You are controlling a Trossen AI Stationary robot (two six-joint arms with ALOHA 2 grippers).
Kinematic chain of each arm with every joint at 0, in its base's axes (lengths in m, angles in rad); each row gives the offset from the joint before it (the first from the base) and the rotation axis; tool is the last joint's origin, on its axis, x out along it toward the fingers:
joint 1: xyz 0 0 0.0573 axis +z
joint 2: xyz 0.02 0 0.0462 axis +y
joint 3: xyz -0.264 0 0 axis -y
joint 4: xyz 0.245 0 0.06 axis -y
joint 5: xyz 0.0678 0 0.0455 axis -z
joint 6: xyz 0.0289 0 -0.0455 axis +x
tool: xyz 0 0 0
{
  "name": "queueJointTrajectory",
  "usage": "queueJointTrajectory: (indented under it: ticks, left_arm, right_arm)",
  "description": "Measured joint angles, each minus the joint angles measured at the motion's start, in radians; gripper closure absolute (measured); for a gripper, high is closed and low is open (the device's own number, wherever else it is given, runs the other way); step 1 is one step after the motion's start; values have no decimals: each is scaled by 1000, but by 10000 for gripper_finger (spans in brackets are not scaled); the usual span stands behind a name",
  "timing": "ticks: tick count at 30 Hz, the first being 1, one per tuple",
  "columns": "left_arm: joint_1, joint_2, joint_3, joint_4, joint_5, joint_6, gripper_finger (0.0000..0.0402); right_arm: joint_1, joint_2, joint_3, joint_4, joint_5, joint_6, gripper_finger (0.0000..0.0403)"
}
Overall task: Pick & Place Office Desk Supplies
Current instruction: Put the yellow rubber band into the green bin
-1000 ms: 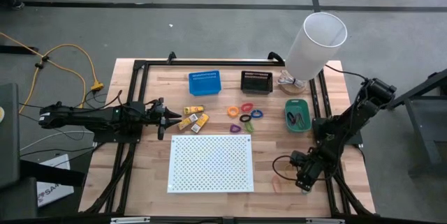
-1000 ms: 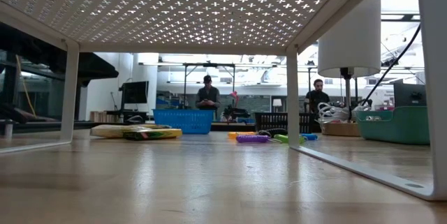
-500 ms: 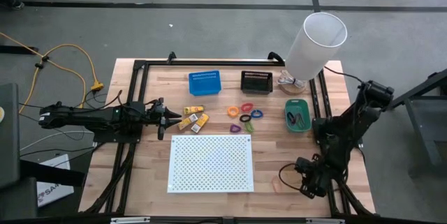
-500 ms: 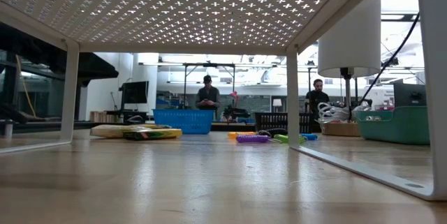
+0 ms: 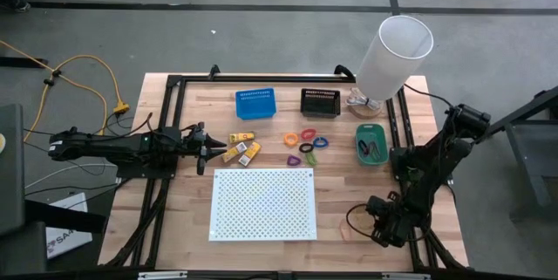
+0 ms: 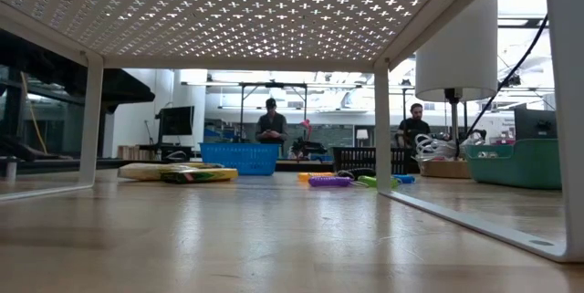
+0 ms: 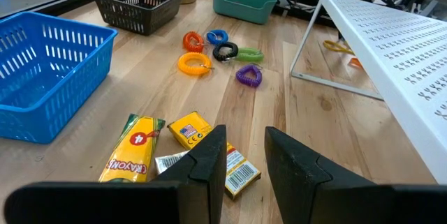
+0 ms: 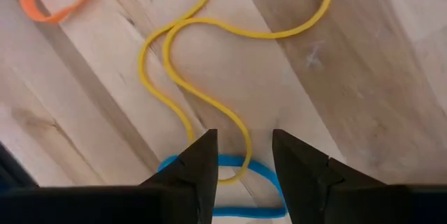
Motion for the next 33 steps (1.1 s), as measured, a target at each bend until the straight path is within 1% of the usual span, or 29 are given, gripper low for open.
queueJointTrajectory:
  ticks: [6, 12, 16, 26, 33]
  left_arm:
    - [0, 0, 0, 0, 0, 0, 306]
    - [0, 0, 0, 0, 0, 0, 307]
    - [0, 0, 0, 0, 0, 0, 306]
    - [0, 0, 0, 0, 0, 0, 307]
    - [0, 0, 0, 0, 0, 0, 307]
  right_arm:
    - [0, 28, 4, 19, -9, 0, 279]
    - [0, 30, 4, 17, -12, 0, 282]
    - [0, 30, 3, 8, -13, 0, 307]
    - [0, 31, 1, -8, -16, -1, 391]
    - [0, 30, 1, -9, -13, -6, 400]
